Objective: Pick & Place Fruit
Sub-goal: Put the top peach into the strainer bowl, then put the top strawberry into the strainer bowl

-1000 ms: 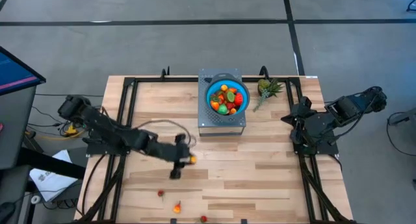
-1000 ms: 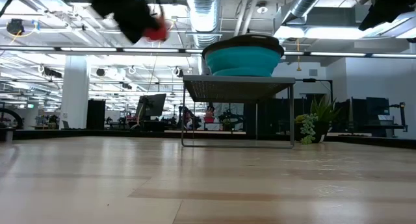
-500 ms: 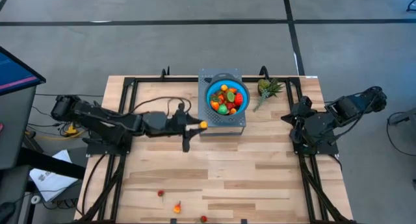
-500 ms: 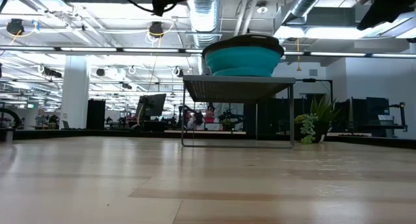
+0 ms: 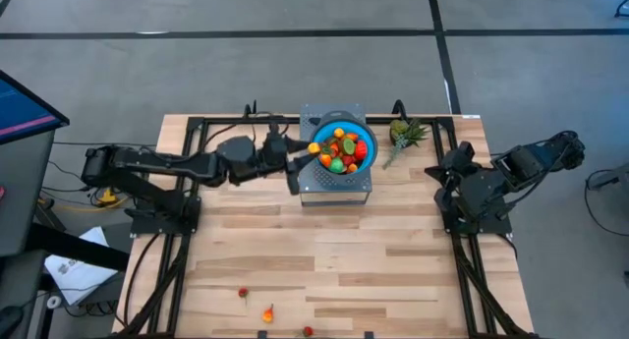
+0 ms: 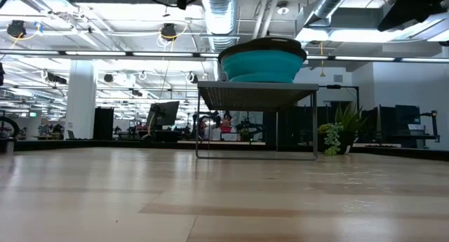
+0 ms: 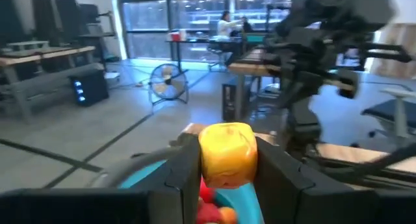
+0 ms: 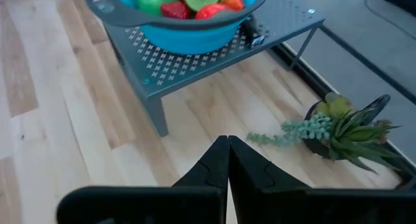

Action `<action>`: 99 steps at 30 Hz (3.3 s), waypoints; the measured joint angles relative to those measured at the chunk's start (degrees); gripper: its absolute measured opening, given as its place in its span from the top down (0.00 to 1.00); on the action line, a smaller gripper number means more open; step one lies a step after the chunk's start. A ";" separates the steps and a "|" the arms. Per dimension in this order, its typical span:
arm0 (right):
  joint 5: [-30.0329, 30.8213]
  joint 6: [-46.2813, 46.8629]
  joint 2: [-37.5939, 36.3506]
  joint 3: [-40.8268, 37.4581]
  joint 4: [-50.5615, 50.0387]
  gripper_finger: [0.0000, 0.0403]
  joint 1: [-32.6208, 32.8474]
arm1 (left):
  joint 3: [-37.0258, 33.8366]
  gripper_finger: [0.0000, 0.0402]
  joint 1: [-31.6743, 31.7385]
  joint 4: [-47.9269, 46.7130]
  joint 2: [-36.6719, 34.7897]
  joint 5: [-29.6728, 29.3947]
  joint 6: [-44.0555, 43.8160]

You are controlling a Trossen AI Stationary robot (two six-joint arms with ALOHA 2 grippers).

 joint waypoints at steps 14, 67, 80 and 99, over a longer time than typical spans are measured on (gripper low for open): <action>0.89 0.01 0.04 0.00 -0.03 1.00 0.00 | 10.63 0.72 9.72 0.48 17.91 2.60 0.07; 0.14 -1.74 0.00 0.00 -1.70 1.00 0.00 | -5.42 0.68 -13.52 0.02 -12.11 5.26 -5.97; 0.12 5.22 0.04 0.00 -1.66 1.00 0.00 | -7.81 0.87 -33.92 0.49 -10.15 -8.92 -20.17; -0.22 5.59 0.04 0.00 -1.50 1.00 0.01 | 3.79 1.00 -44.86 1.37 8.67 -22.38 -46.82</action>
